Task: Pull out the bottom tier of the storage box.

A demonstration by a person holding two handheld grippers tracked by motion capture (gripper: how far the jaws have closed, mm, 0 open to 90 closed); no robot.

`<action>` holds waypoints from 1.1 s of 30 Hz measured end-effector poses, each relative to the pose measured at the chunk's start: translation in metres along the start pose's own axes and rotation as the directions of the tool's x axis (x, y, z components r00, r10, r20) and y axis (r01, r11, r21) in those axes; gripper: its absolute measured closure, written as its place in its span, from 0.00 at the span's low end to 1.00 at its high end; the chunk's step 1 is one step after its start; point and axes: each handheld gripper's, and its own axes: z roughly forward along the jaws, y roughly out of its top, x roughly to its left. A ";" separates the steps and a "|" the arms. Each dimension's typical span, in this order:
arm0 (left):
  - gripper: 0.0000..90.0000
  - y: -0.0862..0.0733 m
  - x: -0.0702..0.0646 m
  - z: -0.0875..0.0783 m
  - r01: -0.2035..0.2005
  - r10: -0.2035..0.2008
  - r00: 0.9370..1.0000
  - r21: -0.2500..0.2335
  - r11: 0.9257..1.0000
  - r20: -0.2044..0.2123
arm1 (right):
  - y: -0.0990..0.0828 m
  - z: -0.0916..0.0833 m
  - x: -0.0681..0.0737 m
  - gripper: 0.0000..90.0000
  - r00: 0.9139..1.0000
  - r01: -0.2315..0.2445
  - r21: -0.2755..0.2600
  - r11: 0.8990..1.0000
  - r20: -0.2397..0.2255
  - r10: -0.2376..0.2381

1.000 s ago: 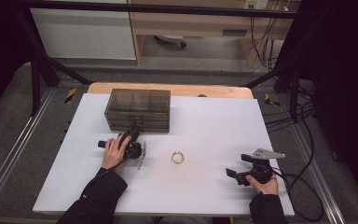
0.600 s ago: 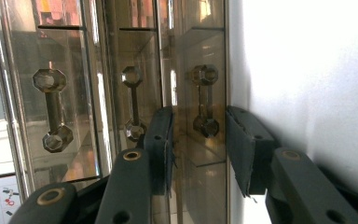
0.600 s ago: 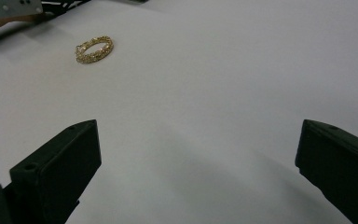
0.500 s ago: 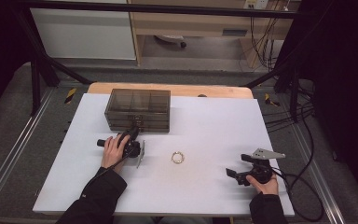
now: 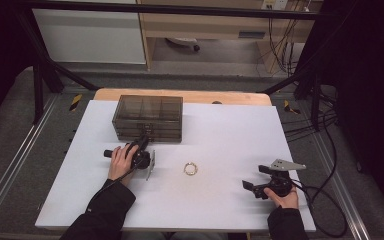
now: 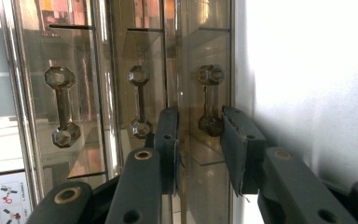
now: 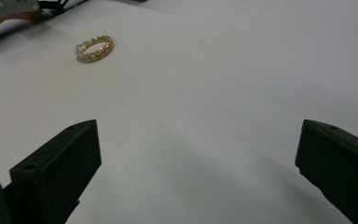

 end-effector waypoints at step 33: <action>0.76 0.002 -0.006 -0.013 0.011 -0.011 1.000 -0.004 1.000 -0.009 | 0.000 -0.001 0.000 0.01 1.000 -0.003 0.000 1.000 0.003 0.003</action>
